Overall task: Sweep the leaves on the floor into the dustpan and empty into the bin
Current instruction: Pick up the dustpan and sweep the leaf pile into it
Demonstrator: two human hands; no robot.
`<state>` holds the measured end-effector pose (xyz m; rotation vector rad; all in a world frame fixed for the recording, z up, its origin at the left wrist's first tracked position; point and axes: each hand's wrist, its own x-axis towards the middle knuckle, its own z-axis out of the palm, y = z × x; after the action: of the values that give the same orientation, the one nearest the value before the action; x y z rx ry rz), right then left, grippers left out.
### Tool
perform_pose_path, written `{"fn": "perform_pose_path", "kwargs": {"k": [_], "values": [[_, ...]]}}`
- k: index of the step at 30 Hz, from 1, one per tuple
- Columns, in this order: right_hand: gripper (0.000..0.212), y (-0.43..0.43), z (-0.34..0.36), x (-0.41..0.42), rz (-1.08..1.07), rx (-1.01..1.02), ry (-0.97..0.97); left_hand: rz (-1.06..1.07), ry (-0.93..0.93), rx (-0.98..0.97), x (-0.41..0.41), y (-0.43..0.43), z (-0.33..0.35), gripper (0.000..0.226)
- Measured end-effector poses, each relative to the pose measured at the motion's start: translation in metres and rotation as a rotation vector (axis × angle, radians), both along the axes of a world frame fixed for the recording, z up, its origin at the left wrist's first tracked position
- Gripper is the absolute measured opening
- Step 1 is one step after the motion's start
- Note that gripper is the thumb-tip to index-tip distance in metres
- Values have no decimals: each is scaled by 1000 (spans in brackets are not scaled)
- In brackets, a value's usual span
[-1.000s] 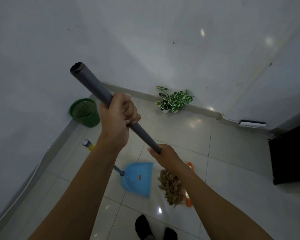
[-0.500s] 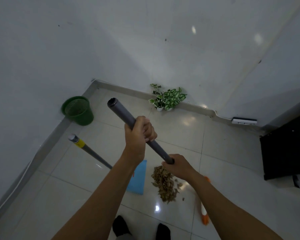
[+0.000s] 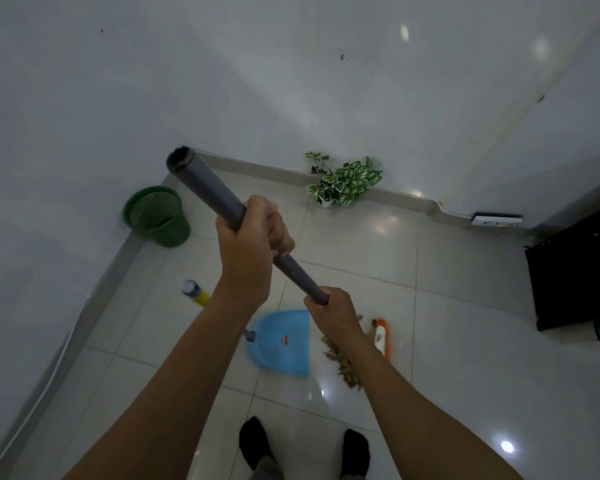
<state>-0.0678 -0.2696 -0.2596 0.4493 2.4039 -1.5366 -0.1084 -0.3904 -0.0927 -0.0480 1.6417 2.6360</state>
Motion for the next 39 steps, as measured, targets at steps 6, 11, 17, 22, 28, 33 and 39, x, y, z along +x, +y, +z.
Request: {"fn": "perform_pose_path", "kwargs": {"k": [6,11,17,22,28,33,39], "values": [[35,-59,8,-22,-54,-56,50,20,15,9,-21,-49,13,39],[35,-89,12,-31,-30,-58,70,91,14,2,-23,-76,19,31],[34,-106,17,-31,80,-51,58,155,27,-15,-12,-95,23,30],[32,-109,19,-28,120,-21,35,141,51,-18,-3,-99,26,36],[34,-112,16,-26,188,6,-10,195,28,-42,7,-108,25,45],[31,-117,21,-22,236,37,-35,235,-7,-68,13,-114,25,56],[32,-121,28,-20,255,36,-38,261,-49,-105,16,-117,26,51]]}}
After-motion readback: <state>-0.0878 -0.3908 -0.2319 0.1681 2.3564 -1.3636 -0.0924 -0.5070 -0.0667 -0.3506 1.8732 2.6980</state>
